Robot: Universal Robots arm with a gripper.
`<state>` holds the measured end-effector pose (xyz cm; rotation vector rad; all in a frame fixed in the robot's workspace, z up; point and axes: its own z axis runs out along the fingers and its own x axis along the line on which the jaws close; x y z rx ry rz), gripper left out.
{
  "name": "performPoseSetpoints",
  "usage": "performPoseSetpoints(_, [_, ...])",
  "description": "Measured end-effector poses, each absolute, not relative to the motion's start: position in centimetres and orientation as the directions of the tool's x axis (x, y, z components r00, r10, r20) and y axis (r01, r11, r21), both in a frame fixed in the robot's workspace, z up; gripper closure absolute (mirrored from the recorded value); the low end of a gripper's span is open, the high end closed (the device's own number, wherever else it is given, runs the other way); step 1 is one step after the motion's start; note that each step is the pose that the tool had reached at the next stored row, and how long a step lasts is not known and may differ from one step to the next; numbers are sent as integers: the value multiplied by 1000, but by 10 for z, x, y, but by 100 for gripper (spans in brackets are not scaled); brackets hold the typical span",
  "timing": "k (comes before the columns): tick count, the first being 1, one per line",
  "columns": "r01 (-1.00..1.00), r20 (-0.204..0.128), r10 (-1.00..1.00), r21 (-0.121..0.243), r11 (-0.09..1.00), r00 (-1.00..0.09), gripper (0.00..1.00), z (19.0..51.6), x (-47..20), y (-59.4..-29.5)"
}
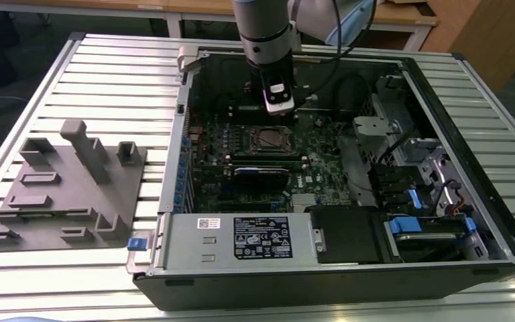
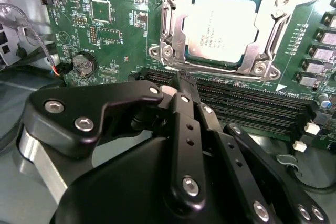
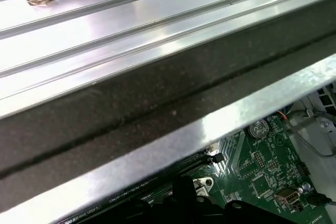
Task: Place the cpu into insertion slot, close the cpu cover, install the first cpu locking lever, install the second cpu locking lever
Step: 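Install the first cpu locking lever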
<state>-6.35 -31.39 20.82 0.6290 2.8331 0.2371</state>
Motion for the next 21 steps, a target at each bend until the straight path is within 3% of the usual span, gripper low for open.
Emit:
performPoseSetpoints(2, [398, -183, 432, 199, 896, -883, 90, 208, -63, -314])
performPoseSetpoints(9, [415, -104, 424, 95, 905, -900, 90, 208, -63, -314])
performPoseSetpoints(17, [419, -71, 422, 63, 906, -904, 90, 218, -63, -314])
performPoseSetpoints(21, [418, -30, 418, -16, 908, -908, 90, 218, -63, -314])
